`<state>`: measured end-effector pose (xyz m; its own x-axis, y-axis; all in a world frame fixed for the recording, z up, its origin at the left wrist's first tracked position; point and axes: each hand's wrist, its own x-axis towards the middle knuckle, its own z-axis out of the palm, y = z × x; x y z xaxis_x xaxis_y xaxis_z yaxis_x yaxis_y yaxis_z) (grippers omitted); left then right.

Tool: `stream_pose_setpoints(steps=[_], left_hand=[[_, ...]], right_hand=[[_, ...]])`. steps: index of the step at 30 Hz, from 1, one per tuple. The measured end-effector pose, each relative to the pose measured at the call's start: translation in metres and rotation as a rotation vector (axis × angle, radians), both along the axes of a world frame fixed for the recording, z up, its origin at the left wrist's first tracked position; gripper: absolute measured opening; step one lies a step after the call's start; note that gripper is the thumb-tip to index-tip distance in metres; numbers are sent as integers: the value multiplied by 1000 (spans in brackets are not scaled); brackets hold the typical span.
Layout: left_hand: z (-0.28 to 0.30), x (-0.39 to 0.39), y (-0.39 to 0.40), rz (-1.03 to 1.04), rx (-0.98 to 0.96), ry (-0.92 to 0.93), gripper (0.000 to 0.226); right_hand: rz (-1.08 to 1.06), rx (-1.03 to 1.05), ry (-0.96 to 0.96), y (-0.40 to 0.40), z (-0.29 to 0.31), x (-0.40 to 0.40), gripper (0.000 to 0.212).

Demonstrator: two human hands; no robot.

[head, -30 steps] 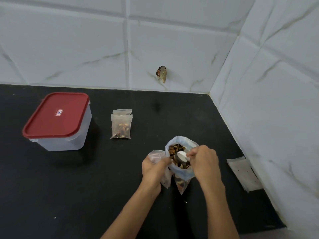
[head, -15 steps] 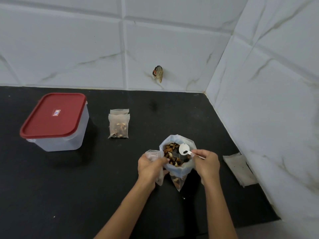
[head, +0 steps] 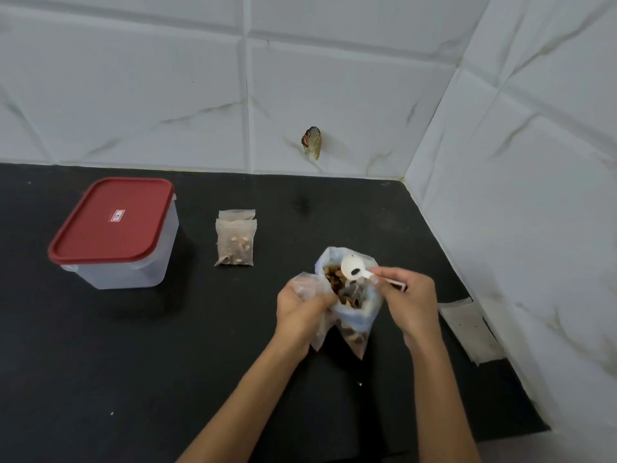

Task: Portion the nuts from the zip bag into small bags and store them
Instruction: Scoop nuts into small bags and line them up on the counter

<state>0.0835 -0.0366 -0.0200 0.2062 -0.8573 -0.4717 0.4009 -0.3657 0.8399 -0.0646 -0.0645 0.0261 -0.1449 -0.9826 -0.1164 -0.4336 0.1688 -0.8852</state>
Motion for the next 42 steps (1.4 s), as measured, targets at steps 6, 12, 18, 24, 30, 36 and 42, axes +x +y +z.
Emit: stream_pose_setpoints(steps=[6, 12, 18, 24, 30, 36, 42], left_hand=[[-2, 3, -5, -42, 27, -208, 56], [-9, 6, -7, -46, 69, -290, 61], [-11, 5, -11, -25, 113, -270, 53], [-17, 4, -12, -40, 120, -65, 50], [-19, 3, -16, -99, 87, 4, 49], [-16, 0, -16, -183, 9, -47, 60], [-14, -2, -16, -133, 31, -21, 61]], right_hand=[[89, -56, 251, -5, -1, 2, 15], [47, 22, 608, -7, 4, 14, 21], [101, 94, 724, -7, 6, 25, 21], [127, 112, 736, -10, -3, 29, 15], [97, 264, 371, -26, -5, 4, 16], [-32, 342, 162, -28, -21, -2, 13], [-61, 493, -101, -29, -22, -12, 14]])
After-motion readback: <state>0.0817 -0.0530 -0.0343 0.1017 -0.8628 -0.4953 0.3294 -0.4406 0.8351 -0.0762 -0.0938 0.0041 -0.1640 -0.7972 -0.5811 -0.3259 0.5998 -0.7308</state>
